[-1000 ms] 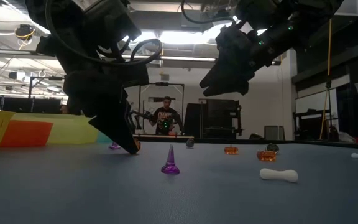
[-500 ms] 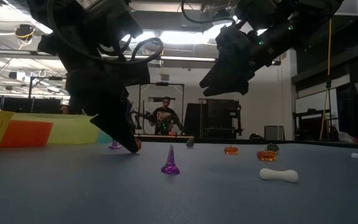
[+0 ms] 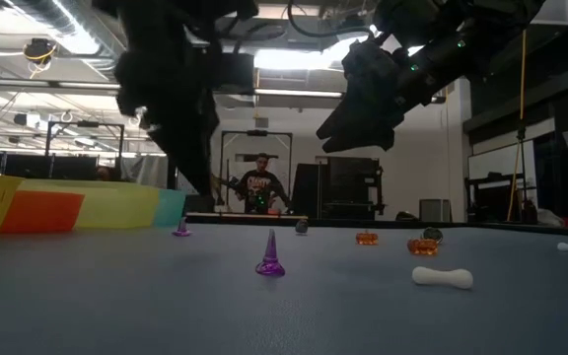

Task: Sort Halloween decoration
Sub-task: Put the top left orange pumpkin toy into the orange bin

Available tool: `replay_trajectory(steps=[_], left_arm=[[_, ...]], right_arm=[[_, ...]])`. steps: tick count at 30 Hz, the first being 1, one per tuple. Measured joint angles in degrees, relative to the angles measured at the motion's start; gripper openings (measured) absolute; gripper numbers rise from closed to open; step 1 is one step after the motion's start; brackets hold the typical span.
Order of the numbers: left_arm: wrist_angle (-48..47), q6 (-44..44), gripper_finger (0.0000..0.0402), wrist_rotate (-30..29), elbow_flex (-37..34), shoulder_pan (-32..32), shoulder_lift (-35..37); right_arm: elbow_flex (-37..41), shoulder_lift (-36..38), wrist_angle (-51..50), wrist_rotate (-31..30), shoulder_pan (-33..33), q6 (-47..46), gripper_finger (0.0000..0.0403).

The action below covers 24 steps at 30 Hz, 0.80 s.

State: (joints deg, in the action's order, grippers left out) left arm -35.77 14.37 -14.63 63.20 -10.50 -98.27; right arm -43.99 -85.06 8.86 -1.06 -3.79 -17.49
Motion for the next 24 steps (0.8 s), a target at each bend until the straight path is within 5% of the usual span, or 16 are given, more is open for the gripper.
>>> replay_trajectory(steps=[10, 19, 24], left_arm=[[-28.32, 5.88, 0.0056, -4.39, 7.73, -0.86, 0.08], [-50.59, 24.73, 0.0056, -5.73, 3.62, -2.83, 0.08], [-53.61, 31.12, 0.0057, -5.68, -0.69, -3.3, 0.08]], right_arm=[[0.0, 0.0, -0.02, 0.13, 0.0, 0.02, 0.0193], [0.0, 0.0, -0.02, 0.15, 0.02, 0.02, 0.0193], [0.0, 0.0, -0.02, 0.15, 0.02, 0.0, 0.0193]])
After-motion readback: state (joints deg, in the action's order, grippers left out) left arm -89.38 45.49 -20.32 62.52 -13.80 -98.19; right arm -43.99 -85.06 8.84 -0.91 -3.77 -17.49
